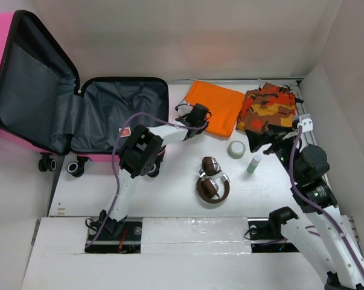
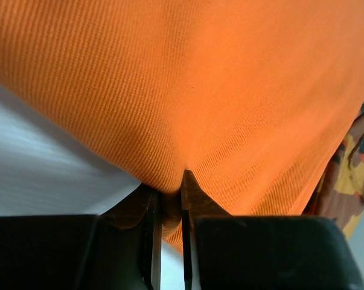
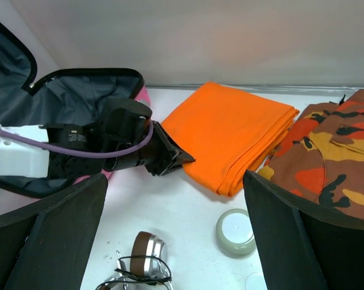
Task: Pack the luggage
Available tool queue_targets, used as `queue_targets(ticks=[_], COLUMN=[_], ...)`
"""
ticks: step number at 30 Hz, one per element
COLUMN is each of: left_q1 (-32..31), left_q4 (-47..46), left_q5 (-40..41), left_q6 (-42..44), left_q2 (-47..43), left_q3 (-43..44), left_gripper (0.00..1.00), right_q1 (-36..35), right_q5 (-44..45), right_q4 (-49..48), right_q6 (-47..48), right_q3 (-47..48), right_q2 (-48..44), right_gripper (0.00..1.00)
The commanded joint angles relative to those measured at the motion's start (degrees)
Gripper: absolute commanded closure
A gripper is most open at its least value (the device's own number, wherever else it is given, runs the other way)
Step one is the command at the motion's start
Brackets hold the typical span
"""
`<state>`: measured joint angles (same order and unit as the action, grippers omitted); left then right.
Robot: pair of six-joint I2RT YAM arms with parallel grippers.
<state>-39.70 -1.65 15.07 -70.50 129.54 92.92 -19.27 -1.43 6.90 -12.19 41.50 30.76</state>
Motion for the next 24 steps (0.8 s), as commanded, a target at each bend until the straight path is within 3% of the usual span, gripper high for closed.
queue_targets(ticks=[1, 3, 6, 10, 14, 18, 20, 23, 24], left_q1=[1.0, 1.0, 1.0, 1.6, 3.8, 9.6, 13.0, 21.4, 26.6], left_q4=[-3.3, -4.1, 6.3, 12.3, 15.7, 16.2, 13.6, 8.8, 6.3], left_q5=[0.1, -2.4, -0.8, 1.7, 4.3, 3.1, 1.2, -3.7, -9.0], left_q6=[13.6, 23.1, 30.5, 41.1, 47.9, 47.9, 45.5, 41.8, 38.8], left_q2=[-5.4, -7.9, -7.9, -11.1, -16.0, -23.4, -27.3, -33.9, -36.2], left_q3=[-1.2, 3.1, 16.0, 26.1, 29.5, 21.4, 11.7, 2.7, -2.7], left_gripper=[1.0, 1.0, 1.0, 1.0, 1.0, 1.0, 1.0, 1.0, 1.0], right_q1=[-0.7, -0.7, -0.7, -0.7, -0.7, -0.7, -0.7, -1.2, -1.2], right_q5=[-0.7, -1.3, -1.3, -1.3, -1.3, -1.3, -1.8, -2.4, -2.4], right_q4=[-2.4, -2.4, -2.4, -2.4, -2.4, -2.4, -2.4, -2.4, -2.4], right_q6=[0.6, 0.6, 0.6, 0.6, 0.6, 0.6, 0.6, 0.6, 0.6], right_q3=[0.0, 0.0, 0.0, 0.0, 0.0, 0.0, 0.0, 0.0, 0.0], right_q2=[-0.7, -0.2, 0.5, 1.1, 1.1, 1.1, 1.1, 1.1, 1.1], right_gripper=[0.0, 0.0, 0.0, 0.0, 0.0, 0.0, 0.0, 0.0, 0.0])
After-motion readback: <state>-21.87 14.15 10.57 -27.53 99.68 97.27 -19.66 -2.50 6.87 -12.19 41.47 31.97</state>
